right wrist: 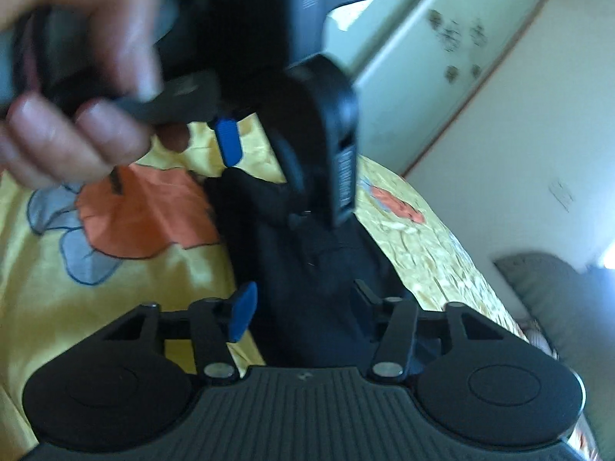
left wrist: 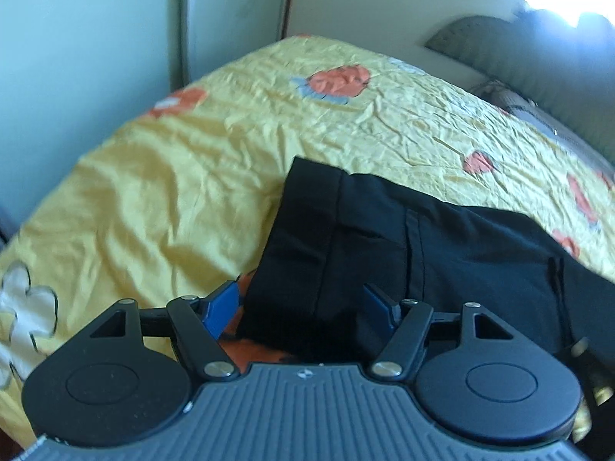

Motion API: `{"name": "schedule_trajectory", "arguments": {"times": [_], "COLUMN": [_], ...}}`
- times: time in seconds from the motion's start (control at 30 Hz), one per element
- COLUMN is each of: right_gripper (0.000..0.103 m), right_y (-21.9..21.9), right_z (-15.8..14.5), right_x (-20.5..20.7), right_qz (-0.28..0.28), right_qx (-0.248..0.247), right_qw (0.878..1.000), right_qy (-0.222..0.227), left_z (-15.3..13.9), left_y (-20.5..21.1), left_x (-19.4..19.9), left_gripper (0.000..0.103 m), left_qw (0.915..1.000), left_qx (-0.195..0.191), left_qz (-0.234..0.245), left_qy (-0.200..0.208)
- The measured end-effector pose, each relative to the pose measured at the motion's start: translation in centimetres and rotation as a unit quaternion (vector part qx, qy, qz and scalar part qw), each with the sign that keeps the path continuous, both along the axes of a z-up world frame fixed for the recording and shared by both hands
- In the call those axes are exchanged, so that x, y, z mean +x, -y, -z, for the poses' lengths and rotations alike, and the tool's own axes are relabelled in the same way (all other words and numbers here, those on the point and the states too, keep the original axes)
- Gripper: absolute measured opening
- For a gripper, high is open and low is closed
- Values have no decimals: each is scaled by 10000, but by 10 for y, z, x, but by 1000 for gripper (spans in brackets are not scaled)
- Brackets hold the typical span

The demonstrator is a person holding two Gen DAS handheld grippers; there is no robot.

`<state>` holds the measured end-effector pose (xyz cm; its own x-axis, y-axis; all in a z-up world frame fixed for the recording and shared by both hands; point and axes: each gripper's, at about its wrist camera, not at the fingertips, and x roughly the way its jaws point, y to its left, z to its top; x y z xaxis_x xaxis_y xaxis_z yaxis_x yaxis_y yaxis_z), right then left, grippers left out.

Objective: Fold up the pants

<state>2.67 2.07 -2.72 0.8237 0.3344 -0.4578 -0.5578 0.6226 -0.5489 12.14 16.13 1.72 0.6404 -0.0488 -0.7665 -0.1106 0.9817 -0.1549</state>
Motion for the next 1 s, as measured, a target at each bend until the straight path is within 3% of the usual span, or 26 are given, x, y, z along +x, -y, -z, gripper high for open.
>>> {"name": "schedule_trajectory", "arguments": {"times": [0.2,0.3,0.37,0.43,0.53,0.77,0.83,0.93,1.0], "right_gripper": [46,33,25,25,25,25,25,25,25], "right_y": [-22,-26,-25,-21,-10,-2,-5,-11,-18], "right_z": [13,18,18,11,-1,-7,-5,2,12], "right_x": [-6,-4,2,6,13,25,21,14,12], "right_qz": [-339,-297,-291,-239,-51,117,40,-120,-197], "right_qx": [-411,-565,-473,-177,278,579,459,145,-109], "right_qw": [9986,9979,9984,9995,9996,9982,9988,9998,9997], "right_qy": [-19,136,95,81,97,-142,-138,-58,-50], "left_z": [6,7,7,8,12,33,34,38,45], "left_y": [-23,-31,-36,-41,-48,-54,-52,-51,-54], "left_x": [-2,-2,-3,-4,-3,-2,-4,-3,-1], "left_gripper": [72,72,72,72,75,79,79,79,79], "left_qw": [9947,9894,9835,9764,9622,9135,9095,9153,9101], "left_qx": [-976,-1395,-1752,-2098,-2663,-3945,-4031,-3883,-3953], "left_qz": [-143,-175,-186,-231,-338,-643,-597,-711,-882], "left_qy": [-294,-366,-418,-467,-460,-758,-822,-800,-875]}}
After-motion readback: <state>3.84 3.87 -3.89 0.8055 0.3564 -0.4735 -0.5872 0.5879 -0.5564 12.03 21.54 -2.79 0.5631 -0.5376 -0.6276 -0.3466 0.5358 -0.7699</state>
